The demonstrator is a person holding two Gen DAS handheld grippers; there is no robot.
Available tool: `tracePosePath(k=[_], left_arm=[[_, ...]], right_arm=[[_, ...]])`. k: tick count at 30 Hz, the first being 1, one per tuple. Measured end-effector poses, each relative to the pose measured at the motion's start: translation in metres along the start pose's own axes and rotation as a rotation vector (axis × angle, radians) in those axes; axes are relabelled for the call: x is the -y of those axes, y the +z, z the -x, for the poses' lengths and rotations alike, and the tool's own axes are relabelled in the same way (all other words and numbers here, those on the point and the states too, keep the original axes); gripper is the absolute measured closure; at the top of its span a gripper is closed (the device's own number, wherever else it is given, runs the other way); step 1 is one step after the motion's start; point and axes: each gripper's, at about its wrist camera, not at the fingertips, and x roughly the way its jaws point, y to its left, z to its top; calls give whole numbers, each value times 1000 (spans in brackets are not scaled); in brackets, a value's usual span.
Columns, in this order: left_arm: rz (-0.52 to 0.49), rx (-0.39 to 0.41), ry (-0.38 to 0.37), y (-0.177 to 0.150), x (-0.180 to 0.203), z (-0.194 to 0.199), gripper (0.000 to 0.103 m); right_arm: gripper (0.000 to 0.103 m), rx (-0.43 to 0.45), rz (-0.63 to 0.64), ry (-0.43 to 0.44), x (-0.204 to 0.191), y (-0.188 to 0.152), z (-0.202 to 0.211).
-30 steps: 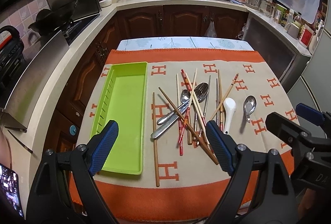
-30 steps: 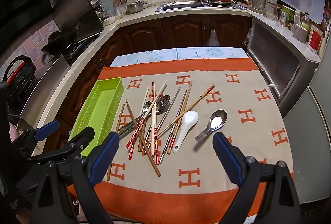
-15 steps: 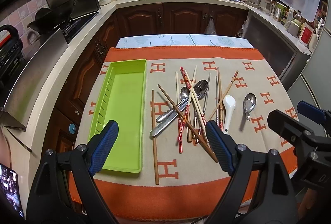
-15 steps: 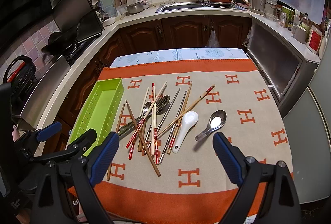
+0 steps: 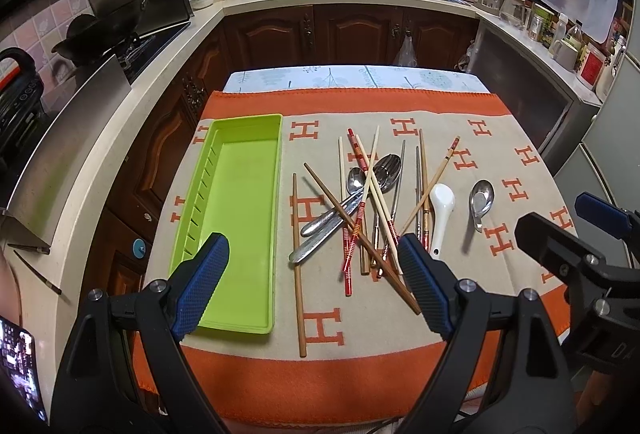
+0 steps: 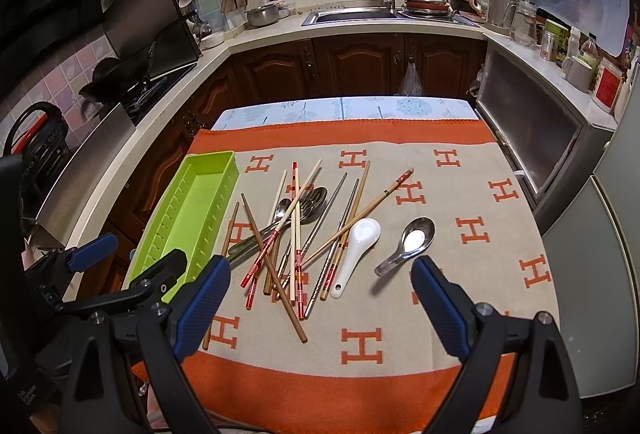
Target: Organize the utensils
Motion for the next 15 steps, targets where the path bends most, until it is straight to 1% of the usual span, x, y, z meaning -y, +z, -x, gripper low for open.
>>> tracePosePath(k=[10,11,12,15], left_arm=[[-9,15,-3,-2,5,2,18],[-9,16,-7,-2,4,3,18],[-9,18,-18,-2,5,4,18],[-15,21,-76,4,5,4,18]], right_arm=[[11,22,9,5,0,2,6],[13,26,9,9,1,3,7],[16,28,11,10,1,3,8],[18,37,19,9,4,6,10]])
